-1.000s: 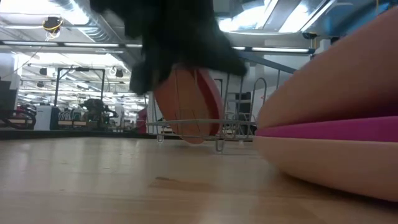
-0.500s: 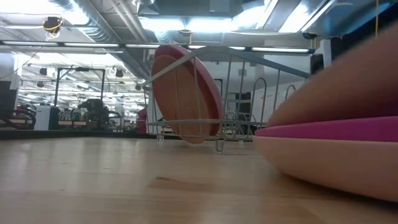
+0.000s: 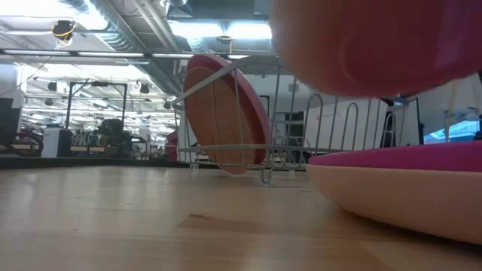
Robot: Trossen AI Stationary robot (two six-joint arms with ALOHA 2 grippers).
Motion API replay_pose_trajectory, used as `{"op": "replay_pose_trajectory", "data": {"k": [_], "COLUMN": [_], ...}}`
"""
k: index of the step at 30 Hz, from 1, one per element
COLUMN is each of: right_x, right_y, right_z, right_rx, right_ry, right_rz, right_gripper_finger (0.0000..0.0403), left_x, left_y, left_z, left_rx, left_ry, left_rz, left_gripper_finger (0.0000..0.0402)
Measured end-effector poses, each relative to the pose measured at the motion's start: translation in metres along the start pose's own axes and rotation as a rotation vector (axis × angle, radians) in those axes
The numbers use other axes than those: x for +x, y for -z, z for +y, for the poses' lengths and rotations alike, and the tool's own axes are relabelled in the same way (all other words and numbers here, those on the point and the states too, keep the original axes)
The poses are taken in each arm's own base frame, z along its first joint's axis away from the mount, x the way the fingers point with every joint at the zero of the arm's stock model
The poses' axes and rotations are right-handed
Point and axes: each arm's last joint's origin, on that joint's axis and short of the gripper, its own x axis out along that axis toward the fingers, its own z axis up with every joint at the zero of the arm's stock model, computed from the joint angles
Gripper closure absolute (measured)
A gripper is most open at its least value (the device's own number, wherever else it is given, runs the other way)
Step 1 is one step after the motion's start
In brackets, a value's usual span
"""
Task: Sort dishes
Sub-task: Put the light brown plate into the dish rack
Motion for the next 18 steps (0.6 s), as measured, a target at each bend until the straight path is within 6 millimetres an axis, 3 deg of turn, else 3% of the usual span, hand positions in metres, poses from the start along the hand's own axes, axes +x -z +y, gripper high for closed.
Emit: {"op": "replay_pose_trajectory", "data": {"k": [6, 18], "right_x": [-0.017, -0.042], "right_y": [-0.011, -0.024], "right_z": [-0.013, -0.043], "right_rx": [0.034, 0.106], "right_ry": [0.016, -0.021], "right_rz": [-0.052, -0.127], "right_gripper_finger": [0.0385, 0.0384], "left_x": [0.0, 0.0], "left_y": [-0.001, 0.005], "left_z": [-0.001, -0.003], "left_rx": [0.198, 0.25], "left_ry": [0.002, -0.007], "left_rz": [-0.002, 0.164], "left_gripper_finger": [0.0238, 0.0237]}}
